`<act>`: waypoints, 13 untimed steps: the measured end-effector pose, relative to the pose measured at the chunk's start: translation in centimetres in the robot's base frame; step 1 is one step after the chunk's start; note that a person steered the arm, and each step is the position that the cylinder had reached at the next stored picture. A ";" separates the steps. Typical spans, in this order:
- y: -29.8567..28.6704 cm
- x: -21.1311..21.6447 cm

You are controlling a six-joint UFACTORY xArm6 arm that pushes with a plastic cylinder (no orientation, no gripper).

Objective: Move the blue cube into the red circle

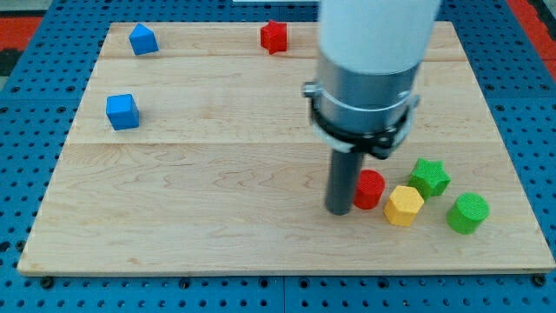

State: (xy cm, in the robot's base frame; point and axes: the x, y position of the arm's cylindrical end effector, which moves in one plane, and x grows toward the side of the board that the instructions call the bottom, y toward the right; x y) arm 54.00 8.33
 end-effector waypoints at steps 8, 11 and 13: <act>-35.2 -13.5; -15.2 -10.0; -25.3 -9.4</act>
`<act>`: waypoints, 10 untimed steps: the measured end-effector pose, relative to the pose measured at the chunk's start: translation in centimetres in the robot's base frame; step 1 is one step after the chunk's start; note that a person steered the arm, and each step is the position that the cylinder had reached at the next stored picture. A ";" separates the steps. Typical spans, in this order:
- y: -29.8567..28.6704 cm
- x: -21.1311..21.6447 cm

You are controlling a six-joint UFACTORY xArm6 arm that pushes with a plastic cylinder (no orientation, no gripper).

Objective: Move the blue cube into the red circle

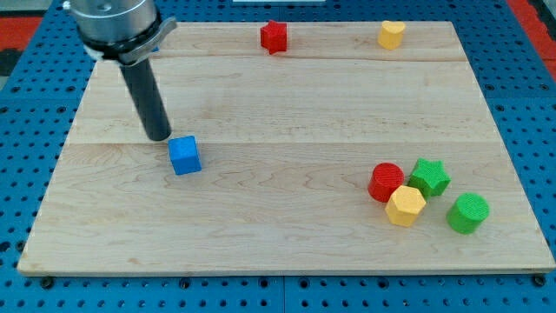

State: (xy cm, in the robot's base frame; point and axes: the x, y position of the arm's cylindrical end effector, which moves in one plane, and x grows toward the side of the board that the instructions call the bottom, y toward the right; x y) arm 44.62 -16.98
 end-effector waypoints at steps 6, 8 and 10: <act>19.7 6.4; 17.3 7.4; 23.0 5.3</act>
State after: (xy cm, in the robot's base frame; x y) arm 49.93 6.01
